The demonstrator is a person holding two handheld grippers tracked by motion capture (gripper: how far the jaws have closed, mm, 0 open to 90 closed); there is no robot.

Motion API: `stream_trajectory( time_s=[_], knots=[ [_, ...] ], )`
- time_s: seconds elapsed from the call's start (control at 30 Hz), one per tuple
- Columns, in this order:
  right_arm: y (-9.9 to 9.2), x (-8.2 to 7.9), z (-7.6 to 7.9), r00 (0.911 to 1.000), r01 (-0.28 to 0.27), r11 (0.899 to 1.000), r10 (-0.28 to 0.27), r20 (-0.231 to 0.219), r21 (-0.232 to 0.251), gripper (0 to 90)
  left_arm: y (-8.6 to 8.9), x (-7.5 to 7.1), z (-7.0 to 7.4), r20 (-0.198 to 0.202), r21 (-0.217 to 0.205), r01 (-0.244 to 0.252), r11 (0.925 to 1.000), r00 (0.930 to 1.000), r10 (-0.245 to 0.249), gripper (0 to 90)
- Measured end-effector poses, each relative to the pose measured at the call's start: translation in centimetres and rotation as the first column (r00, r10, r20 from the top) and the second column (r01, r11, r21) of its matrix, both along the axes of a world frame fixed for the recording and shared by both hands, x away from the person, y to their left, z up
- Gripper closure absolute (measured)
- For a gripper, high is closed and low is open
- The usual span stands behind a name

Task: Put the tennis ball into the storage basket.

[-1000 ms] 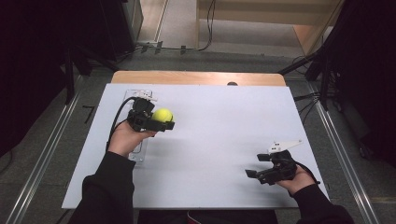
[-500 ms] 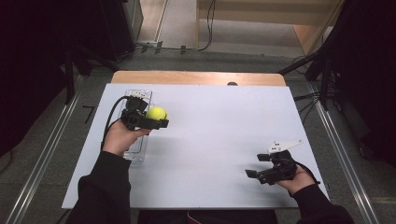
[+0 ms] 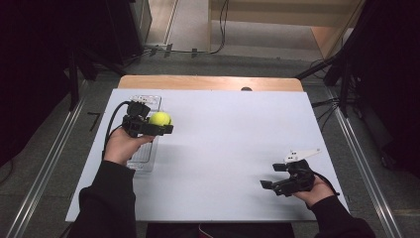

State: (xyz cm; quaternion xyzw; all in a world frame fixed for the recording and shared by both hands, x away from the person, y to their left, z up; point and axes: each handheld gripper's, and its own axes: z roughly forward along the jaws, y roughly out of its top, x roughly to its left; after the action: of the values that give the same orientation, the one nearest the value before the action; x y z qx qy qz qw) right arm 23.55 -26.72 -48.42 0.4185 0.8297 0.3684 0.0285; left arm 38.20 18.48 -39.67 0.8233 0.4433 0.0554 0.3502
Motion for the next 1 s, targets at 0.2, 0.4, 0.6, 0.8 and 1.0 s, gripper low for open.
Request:
stream_trajectory(
  time_s=[0.2, 0.4, 0.6, 0.8, 1.0],
  knots=[
    [0.0, 0.0, 0.0, 1.0, 0.001, 1.0, -0.001, -0.001, 0.0, 12.9, 0.8, 0.1, 0.1, -0.003, 0.002, -0.022, 0.9997, 0.9997, 0.022, 26.2],
    [0.0, 0.0, 0.0, 1.0, 0.001, 1.0, -0.001, -0.001, -0.001, 12.9, 1.5, 0.2, 0.3, -0.002, 0.013, -0.048, 0.9988, 0.9989, 0.048, 26.2],
    [0.0, 0.0, 0.0, 1.0, 0.001, 1.0, -0.001, -0.002, 0.0, 12.9, 2.2, 0.2, 0.4, 0.002, 0.012, -0.078, 0.9969, 0.997, 0.078, 26.2],
    [0.0, 0.0, 0.0, 1.0, 0.001, 1.0, -0.001, -0.002, 0.0, 12.9, 2.9, 0.4, 0.4, -0.008, 0.014, -0.101, 0.9948, 0.9949, 0.101, 26.2],
    [0.0, 0.0, 0.0, 1.0, 0.001, 1.0, -0.001, -0.001, -0.002, 12.9, 3.5, 0.4, 0.4, -0.002, 0.018, -0.132, 0.9911, 0.9912, 0.132, 26.2]
  ],
)
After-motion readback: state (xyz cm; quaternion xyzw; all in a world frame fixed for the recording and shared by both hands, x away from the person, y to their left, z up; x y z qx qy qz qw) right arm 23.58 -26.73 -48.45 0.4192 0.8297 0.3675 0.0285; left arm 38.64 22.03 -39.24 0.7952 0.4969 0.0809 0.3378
